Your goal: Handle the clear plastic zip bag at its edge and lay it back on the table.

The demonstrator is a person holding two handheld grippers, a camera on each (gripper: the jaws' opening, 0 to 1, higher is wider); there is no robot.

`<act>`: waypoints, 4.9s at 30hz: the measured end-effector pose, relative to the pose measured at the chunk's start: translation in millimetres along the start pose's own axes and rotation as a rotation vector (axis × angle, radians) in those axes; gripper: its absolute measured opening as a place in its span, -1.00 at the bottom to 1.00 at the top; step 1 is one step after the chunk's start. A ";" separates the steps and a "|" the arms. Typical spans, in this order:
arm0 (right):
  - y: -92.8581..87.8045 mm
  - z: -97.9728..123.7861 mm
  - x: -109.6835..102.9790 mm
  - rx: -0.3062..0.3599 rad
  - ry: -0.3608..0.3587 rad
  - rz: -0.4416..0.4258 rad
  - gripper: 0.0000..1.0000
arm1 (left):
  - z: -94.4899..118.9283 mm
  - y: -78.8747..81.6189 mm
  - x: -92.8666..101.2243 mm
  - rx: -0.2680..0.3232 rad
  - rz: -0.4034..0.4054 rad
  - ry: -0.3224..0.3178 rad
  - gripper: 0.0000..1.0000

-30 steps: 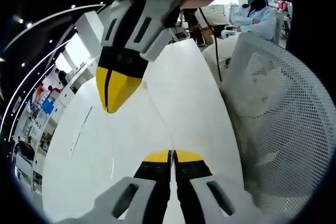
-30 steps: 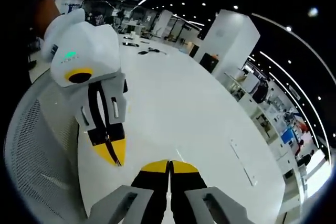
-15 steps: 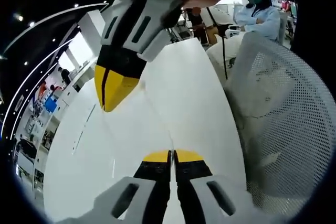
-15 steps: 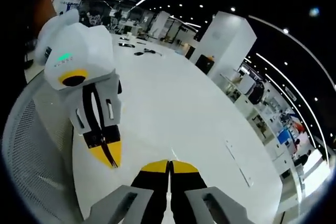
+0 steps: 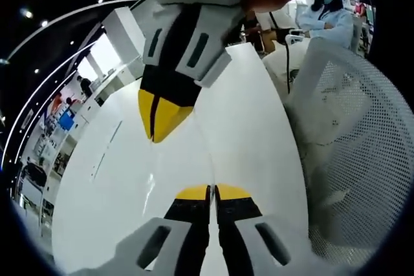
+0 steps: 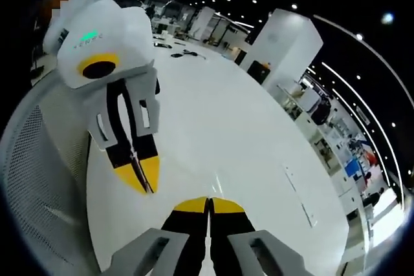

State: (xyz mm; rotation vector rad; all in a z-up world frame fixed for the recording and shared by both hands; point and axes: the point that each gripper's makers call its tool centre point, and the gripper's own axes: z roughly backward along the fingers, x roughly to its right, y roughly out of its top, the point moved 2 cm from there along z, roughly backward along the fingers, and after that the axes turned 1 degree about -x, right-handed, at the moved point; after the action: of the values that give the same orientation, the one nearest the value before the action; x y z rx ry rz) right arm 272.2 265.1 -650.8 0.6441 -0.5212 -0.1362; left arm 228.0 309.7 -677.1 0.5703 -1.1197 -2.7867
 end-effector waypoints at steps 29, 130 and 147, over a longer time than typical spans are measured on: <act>-44.7 -33.5 3.7 -0.126 0.015 0.060 -1.00 | 33.9 -25.2 -14.4 0.019 0.234 0.132 -0.33; -66.2 -23.4 24.9 0.035 -0.066 -0.468 0.27 | 53.2 -63.5 -0.8 0.008 0.539 0.199 0.26; -69.7 9.5 10.1 0.090 -0.117 -0.558 0.50 | 55.2 -73.6 -0.1 0.015 0.583 0.199 0.53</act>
State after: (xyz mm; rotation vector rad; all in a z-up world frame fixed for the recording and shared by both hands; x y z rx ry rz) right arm 278.7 201.7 -682.3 0.8620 -0.4497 -0.6825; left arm 212.0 399.3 -690.7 0.4234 -1.0550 -2.1772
